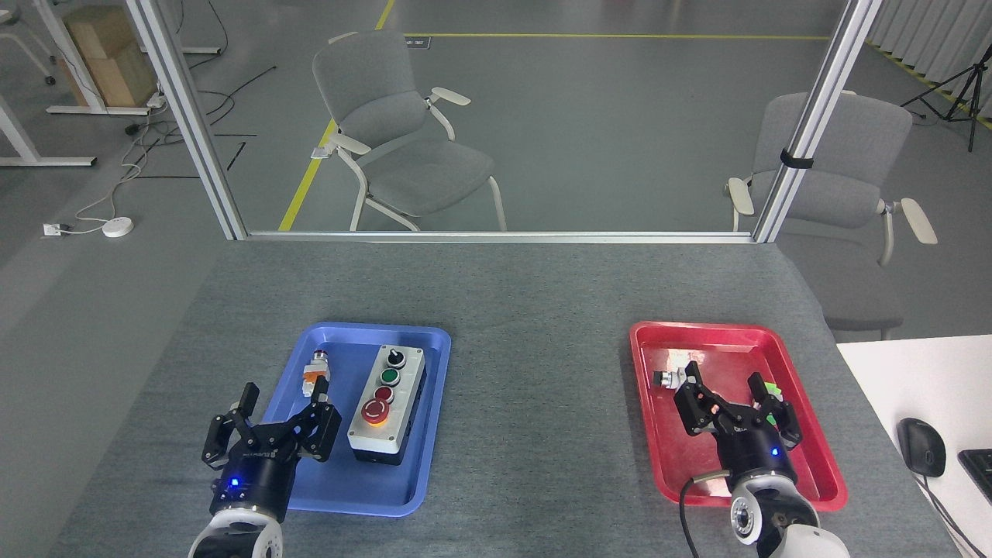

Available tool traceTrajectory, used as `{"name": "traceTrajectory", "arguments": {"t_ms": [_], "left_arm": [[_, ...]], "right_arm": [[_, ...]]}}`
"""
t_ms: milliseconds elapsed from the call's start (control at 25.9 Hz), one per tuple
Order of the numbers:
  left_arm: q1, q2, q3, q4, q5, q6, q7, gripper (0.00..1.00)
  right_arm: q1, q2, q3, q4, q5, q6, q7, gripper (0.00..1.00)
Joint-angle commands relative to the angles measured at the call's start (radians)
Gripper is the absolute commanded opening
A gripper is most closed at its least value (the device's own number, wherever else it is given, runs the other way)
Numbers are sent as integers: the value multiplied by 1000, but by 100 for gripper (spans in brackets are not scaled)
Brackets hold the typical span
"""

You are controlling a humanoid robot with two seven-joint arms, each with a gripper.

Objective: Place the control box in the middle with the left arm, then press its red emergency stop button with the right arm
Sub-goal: 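Open the left gripper and lower it toward the grey control box, then close the left gripper on the near end of the control box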

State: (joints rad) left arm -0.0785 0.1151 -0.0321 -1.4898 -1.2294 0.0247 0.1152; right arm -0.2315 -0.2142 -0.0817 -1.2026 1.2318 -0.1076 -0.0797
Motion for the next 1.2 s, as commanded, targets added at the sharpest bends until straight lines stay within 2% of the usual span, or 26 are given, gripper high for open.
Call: {"name": "traceTrajectory", "arguments": {"t_ms": [0, 348, 541, 696, 850, 1159], "left_arm": [[-1, 1, 0, -3, -1, -3, 0, 99], [14, -8, 0, -50, 16, -8, -3, 99], [112, -2, -35, -135, -1, -34, 0, 99], [163, 5, -97, -141, -45, -46, -2, 98], [158, -11, -152, -79, -211, -39, -11, 98], [51, -54, -184, 140, -229, -37, -57, 99]], "right_arm": [[0, 1, 0, 0, 0, 0, 0, 100], [0, -1, 0, 0, 0, 2, 0, 99], [0, -2, 0, 0, 0, 2, 0, 100], [1, -4, -1, 0, 0, 2, 0, 99], [1, -5, -1, 0, 0, 2, 0, 100], [1, -5, -1, 0, -2, 2, 0, 100]]}}
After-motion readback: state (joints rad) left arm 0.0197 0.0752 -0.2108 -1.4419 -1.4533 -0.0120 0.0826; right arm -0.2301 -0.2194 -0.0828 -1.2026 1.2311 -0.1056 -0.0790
